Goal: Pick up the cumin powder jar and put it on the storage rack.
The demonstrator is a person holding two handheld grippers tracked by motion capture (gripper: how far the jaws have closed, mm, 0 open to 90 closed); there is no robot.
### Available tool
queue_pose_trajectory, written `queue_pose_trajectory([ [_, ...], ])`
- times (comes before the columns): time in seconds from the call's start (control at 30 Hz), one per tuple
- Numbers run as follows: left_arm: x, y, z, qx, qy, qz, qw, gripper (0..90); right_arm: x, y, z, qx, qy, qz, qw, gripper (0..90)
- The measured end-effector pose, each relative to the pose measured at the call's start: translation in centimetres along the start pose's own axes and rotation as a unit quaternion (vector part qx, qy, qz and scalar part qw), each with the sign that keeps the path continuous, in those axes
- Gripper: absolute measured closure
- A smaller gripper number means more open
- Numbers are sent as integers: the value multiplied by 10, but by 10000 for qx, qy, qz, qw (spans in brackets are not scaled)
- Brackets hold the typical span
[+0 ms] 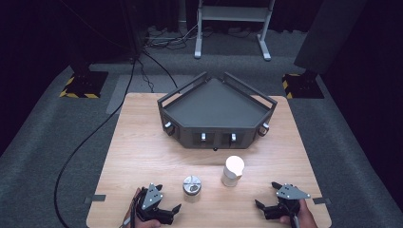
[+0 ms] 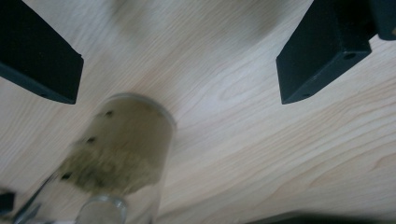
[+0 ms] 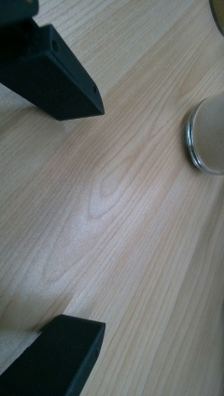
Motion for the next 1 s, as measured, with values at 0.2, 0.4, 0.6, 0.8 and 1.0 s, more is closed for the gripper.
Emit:
queue_pose_trajectory([
  [0.2, 1, 6, 8, 80, 161, -57, 9998, 5, 0, 0, 0, -4, 0, -5, 10000, 0],
  [0.4, 0, 13, 20, 73, 282, -44, 9996, 5, 0, -1, 0, -10, 1, -14, 10000, 0],
  [0.6, -3, 15, 29, -15, 329, -72, 9994, 5, 0, -1, 0, -13, 1, -15, 10000, 0],
  [0.8, -8, 17, 38, -104, 385, -120, 9991, 5, 0, -1, 0, -18, 1, -23, 10000, 0],
  [1.0, -14, 16, 44, -135, 437, -171, 9988, 5, 0, -1, 0, -18, 2, -23, 10000, 0],
])
Point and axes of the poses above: each handheld gripper's, and its own axes: x roughly backward along the jaws, z roughly out of its top, y roughly to its right, the point moved 3 cm from there along -x, roughly forward along the jaws, and after that the axes turned 11 degrees about -x, right-handed, at the moved point
